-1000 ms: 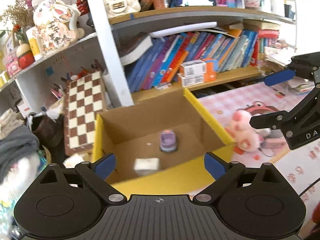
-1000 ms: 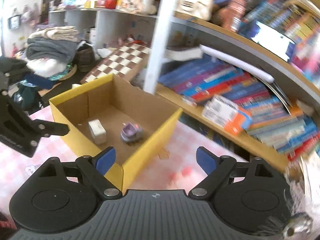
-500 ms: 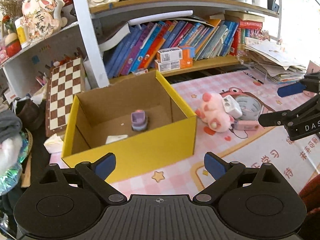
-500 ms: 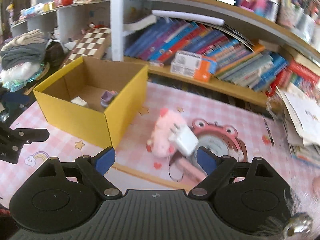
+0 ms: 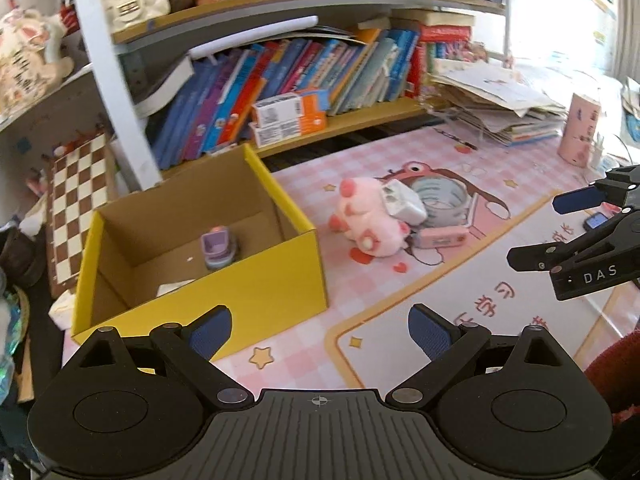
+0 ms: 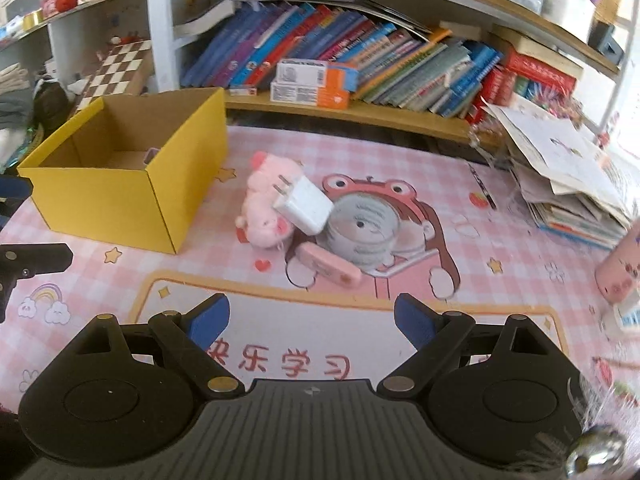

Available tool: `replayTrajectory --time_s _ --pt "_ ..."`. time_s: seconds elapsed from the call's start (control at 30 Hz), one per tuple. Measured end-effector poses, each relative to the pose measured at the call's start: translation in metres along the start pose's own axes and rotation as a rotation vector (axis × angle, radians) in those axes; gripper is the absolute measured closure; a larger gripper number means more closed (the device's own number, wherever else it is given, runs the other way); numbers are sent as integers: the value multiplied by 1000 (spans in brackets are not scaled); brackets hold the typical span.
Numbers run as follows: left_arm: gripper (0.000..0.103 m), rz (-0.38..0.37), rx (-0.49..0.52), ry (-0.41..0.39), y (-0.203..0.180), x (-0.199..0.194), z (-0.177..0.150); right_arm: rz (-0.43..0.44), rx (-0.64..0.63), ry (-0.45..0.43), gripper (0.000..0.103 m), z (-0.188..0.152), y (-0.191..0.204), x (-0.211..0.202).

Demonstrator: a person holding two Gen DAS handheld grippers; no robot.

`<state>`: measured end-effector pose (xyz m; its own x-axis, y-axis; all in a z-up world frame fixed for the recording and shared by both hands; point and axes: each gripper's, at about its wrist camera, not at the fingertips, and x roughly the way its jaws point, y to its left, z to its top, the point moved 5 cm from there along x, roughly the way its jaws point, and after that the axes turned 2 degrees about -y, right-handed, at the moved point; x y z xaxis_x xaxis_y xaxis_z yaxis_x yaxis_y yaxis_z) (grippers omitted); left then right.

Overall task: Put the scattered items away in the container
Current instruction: 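Lift both tools out of the box and back toward the desk, then move left tool toward white charger plug on the plush pig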

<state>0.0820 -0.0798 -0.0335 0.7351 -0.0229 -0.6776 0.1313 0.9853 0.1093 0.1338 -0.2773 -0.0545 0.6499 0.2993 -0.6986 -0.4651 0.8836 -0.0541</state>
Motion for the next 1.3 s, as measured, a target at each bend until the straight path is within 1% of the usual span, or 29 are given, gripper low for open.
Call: replayTrajectory --time_s 0.33,0.43,0.67,1.03,1.3 --pt "6 -58 59 18 -22 9 2 -38 73 21 13 -10 -14 -2" --pt "6 -62 66 20 -26 13 6 -51 93 24 9 -10 -19 -1" --pt "6 -73 72 11 -32 19 16 -60 120 32 9 -11 -28 5" --pt "6 -92 93 32 -42 36 24 -40 122 49 9 -4 -35 22" --pt "6 -93 94 53 -42 55 32 -25 132 66 9 2 -41 39"
